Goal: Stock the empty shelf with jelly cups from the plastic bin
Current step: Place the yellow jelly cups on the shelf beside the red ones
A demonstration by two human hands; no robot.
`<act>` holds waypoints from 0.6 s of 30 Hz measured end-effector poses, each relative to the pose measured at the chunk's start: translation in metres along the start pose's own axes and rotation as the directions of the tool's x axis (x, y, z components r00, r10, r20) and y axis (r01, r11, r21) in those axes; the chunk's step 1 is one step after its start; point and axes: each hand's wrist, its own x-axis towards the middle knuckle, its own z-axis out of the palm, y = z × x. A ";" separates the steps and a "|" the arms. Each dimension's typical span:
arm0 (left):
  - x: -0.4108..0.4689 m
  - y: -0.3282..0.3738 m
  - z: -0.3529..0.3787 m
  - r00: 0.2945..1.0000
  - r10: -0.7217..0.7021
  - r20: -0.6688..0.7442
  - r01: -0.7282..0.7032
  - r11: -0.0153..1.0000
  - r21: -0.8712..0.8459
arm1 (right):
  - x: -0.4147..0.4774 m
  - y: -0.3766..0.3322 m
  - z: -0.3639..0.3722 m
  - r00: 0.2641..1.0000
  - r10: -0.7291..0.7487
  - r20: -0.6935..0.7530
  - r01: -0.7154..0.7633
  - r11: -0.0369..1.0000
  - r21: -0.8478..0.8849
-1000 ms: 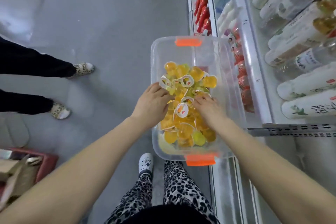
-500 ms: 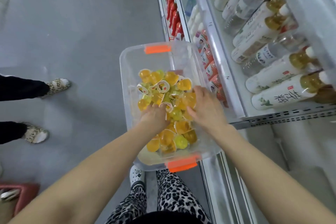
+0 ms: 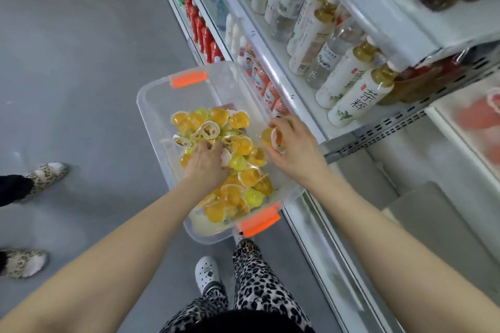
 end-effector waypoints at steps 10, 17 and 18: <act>-0.053 0.052 -0.056 0.890 0.411 -0.195 -0.440 0.888 -0.135 | -0.093 -0.003 -0.073 0.940 0.244 -0.240 -0.243 0.969 0.033; -0.090 0.135 -0.052 0.753 0.630 -0.191 -0.654 0.748 -0.111 | -0.172 0.005 -0.128 0.869 0.342 -0.359 -0.368 0.930 -0.006; -0.095 0.147 -0.049 0.735 0.652 -0.189 -0.675 0.730 -0.109 | -0.182 0.006 -0.135 0.860 0.345 -0.376 -0.376 0.926 -0.010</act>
